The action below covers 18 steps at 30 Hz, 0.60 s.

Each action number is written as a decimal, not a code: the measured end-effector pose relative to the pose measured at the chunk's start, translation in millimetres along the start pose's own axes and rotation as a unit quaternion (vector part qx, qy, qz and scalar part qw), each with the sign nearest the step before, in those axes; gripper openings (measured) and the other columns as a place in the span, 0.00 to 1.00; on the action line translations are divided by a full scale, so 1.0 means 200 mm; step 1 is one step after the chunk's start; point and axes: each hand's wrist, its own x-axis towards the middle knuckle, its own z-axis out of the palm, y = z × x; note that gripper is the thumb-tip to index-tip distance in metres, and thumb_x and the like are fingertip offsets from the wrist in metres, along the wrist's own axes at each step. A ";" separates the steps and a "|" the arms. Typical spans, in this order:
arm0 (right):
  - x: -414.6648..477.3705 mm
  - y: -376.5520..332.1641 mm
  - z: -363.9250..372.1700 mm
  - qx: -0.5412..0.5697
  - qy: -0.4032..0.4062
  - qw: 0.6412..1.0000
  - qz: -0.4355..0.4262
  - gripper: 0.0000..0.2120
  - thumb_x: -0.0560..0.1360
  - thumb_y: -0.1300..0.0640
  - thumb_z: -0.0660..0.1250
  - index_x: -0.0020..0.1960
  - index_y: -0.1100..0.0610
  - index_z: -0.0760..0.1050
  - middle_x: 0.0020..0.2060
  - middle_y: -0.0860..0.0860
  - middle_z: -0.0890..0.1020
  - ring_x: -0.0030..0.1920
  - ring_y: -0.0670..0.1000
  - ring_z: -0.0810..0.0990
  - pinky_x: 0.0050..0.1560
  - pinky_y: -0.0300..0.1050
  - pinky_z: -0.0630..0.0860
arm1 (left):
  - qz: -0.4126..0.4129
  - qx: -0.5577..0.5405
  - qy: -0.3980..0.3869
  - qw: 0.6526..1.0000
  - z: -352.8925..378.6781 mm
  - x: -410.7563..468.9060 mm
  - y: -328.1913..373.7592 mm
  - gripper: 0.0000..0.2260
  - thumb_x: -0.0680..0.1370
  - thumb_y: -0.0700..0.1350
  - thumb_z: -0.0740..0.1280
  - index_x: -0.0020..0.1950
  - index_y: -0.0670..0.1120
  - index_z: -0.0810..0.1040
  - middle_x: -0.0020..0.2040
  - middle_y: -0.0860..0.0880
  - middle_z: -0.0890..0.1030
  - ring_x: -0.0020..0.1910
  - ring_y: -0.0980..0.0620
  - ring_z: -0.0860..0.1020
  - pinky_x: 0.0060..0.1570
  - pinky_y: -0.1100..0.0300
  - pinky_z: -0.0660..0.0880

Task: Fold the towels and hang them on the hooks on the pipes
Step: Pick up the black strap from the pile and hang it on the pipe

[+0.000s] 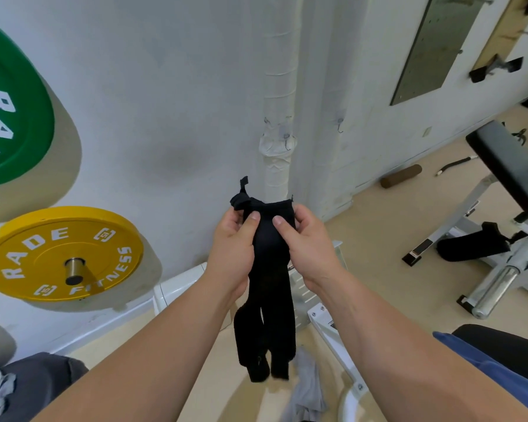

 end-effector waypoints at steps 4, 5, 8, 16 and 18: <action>0.01 -0.01 -0.06 0.010 -0.009 1.000 0.003 0.08 0.79 0.65 0.67 0.56 0.56 0.78 0.47 0.54 0.86 0.47 0.50 0.85 0.47 0.45 0.81 | -0.034 -0.025 -0.024 0.999 0.08 0.00 0.00 0.09 0.85 0.41 0.60 0.59 0.43 0.79 0.46 0.46 0.87 0.43 0.52 0.86 0.38 0.62 0.81; 0.01 -0.01 -0.10 0.013 -0.010 1.000 0.006 0.09 0.79 0.65 0.67 0.57 0.56 0.77 0.48 0.54 0.87 0.48 0.51 0.85 0.47 0.45 0.81 | -0.035 -0.014 -0.019 0.999 0.11 0.00 -0.01 0.09 0.85 0.41 0.60 0.59 0.43 0.79 0.45 0.46 0.87 0.43 0.51 0.86 0.38 0.61 0.81; 0.02 -0.02 -0.22 0.008 -0.028 0.999 0.027 0.14 0.78 0.64 0.69 0.61 0.53 0.74 0.50 0.53 0.86 0.50 0.51 0.85 0.47 0.44 0.81 | -0.036 0.032 -0.001 0.999 0.20 0.03 -0.06 0.08 0.84 0.42 0.63 0.58 0.41 0.80 0.48 0.41 0.87 0.46 0.45 0.86 0.39 0.57 0.82; 0.20 -0.20 -0.56 -0.166 -0.069 0.982 -0.053 0.16 0.75 0.57 0.75 0.62 0.53 0.81 0.48 0.47 0.84 0.45 0.40 0.81 0.49 0.31 0.74 | -0.012 0.162 -0.112 0.980 0.44 0.09 -0.18 0.11 0.84 0.43 0.65 0.62 0.50 0.83 0.54 0.48 0.87 0.57 0.49 0.84 0.60 0.52 0.79; 0.26 -0.22 -0.60 -0.195 -0.080 0.975 -0.065 0.14 0.73 0.57 0.77 0.58 0.53 0.83 0.47 0.49 0.86 0.46 0.44 0.83 0.48 0.32 0.75 | -0.004 0.191 -0.112 0.975 0.48 0.12 -0.20 0.10 0.84 0.44 0.65 0.61 0.51 0.84 0.52 0.50 0.87 0.55 0.50 0.85 0.61 0.49 0.80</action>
